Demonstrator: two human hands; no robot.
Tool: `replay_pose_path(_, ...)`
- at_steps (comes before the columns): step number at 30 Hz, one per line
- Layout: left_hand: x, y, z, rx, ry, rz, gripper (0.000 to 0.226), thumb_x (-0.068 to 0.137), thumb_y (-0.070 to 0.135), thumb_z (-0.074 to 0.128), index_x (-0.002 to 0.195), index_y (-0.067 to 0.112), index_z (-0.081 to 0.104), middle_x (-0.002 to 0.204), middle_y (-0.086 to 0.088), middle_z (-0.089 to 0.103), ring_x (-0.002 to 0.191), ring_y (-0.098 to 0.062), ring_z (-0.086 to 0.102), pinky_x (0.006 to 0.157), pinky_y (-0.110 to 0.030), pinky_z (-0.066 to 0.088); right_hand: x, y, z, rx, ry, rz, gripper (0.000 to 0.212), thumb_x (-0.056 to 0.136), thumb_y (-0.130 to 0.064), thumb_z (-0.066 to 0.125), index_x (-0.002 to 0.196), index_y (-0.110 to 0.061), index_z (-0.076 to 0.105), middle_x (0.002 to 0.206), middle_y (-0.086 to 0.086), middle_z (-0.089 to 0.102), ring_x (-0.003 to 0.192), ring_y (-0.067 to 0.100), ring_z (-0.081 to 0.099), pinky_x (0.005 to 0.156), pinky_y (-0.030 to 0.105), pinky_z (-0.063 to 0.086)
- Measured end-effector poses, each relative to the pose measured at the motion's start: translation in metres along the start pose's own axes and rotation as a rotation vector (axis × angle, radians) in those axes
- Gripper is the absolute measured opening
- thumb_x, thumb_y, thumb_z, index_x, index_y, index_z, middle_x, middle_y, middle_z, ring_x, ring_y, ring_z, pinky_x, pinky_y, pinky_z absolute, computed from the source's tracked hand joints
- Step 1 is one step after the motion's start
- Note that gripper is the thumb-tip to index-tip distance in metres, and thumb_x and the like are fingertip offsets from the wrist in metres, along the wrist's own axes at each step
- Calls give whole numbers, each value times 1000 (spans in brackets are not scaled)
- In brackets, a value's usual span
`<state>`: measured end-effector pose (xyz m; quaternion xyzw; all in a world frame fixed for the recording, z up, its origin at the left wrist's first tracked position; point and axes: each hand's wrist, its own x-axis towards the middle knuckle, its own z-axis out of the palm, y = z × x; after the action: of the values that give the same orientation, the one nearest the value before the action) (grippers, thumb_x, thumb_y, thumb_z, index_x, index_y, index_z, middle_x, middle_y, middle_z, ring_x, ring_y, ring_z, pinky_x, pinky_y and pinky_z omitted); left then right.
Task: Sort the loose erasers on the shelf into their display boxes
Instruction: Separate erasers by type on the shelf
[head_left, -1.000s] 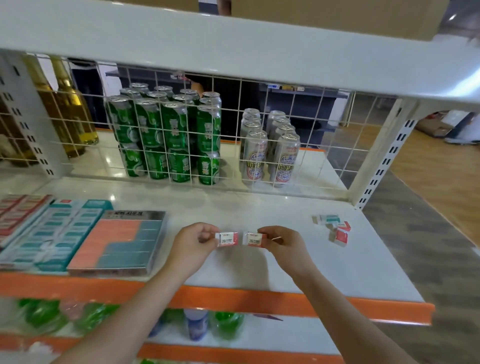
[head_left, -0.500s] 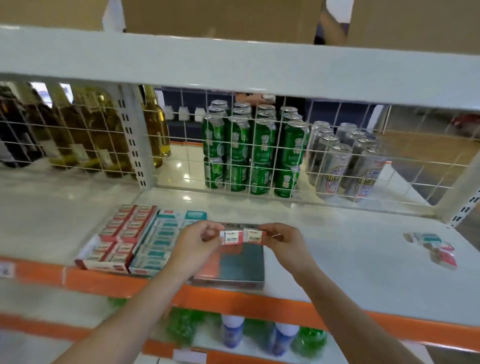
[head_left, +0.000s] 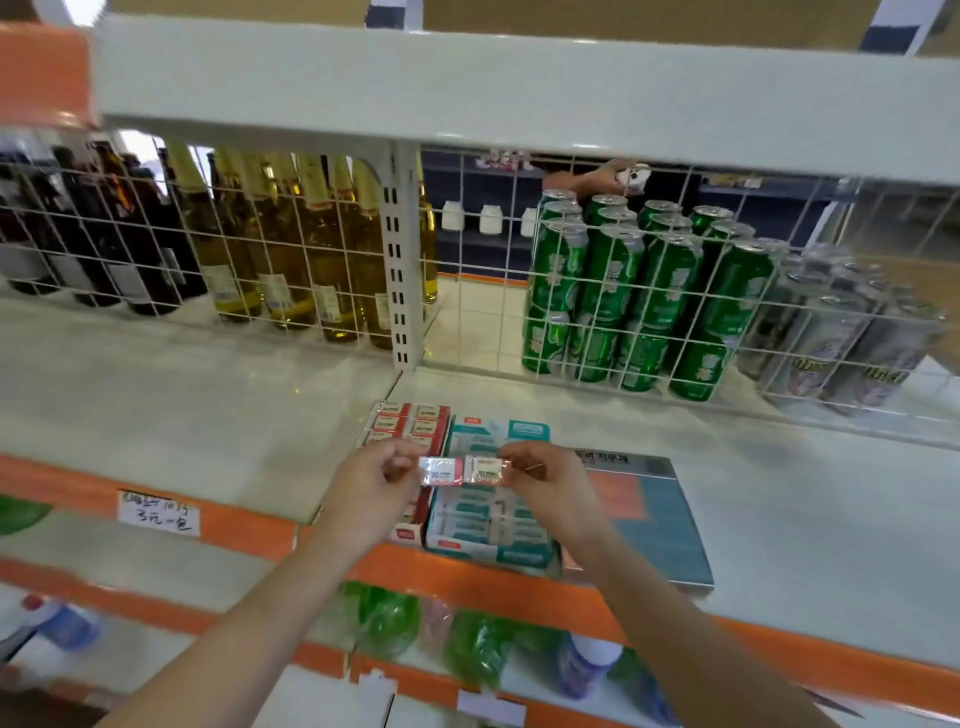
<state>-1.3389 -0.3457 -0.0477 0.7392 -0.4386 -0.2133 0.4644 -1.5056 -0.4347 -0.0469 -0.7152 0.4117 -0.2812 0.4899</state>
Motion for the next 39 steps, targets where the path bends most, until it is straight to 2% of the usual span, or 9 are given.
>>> replay_pose_path(3,2,-13,-15,10,12,2,22,84,1,62,93,21,66,82,6,65,75,-7,62,67,-15,49,8,-7,23,-88,-17,-3,21,89,-5,56,105,-14,66,89,-6,63,81,10,60,62,8,43)
replay_pose_path(6,5,-21,-26,49,41,-4,21,85,2,61,100,17,67,89,2,66,79,-9,62,74,-17,48,15,-10,39,-149,-43,-13,22,89,-5,56,106,-12,66,92,-5,64,86,10,60,69,8,44)
replay_pose_path(11,6,-31,-39,170,72,33,25,87,2,55,106,14,67,92,3,65,77,-1,57,61,2,40,20,-17,57,-211,-85,-27,21,90,-8,54,107,-14,65,91,-6,63,84,7,59,69,10,48)
replay_pose_path(14,9,-37,-45,222,67,35,26,88,4,54,107,14,68,100,0,69,81,-5,59,62,-2,41,22,-21,63,-284,-103,-37,19,90,-12,57,106,-15,64,87,-9,59,85,7,58,77,17,52)
replay_pose_path(17,11,-40,-48,278,51,48,27,89,9,54,112,15,67,107,0,67,86,-8,57,72,-13,43,22,-23,65,-330,-111,-41,16,90,-14,56,105,-18,63,77,-20,52,73,-3,52,62,6,44)
replay_pose_path(21,13,-43,-46,354,63,106,27,89,12,56,113,13,66,99,-4,63,85,-14,57,76,-21,43,22,-26,65,-381,-111,-40,19,87,-16,61,106,-17,63,91,-9,60,84,6,57,70,12,46)
replay_pose_path(25,9,-44,-45,390,54,122,32,86,11,60,118,12,63,103,-4,57,93,-16,55,80,-19,39,21,-24,68,-516,-155,-102,31,82,-23,69,113,-18,64,108,-3,57,87,7,54,67,6,41)
replay_pose_path(28,6,-48,-46,428,31,143,34,84,12,64,118,12,63,105,-2,56,95,-14,54,85,-16,36,18,-23,69,-606,-144,-159,29,83,-25,67,112,-20,65,111,-3,53,89,5,49,80,15,43)
replay_pose_path(39,14,-42,-50,602,-25,141,31,86,26,62,117,22,64,113,1,55,107,-16,51,91,-23,41,21,-27,76,-667,-95,-210,18,84,-23,66,101,-17,65,109,-3,52,87,7,52,77,16,46)
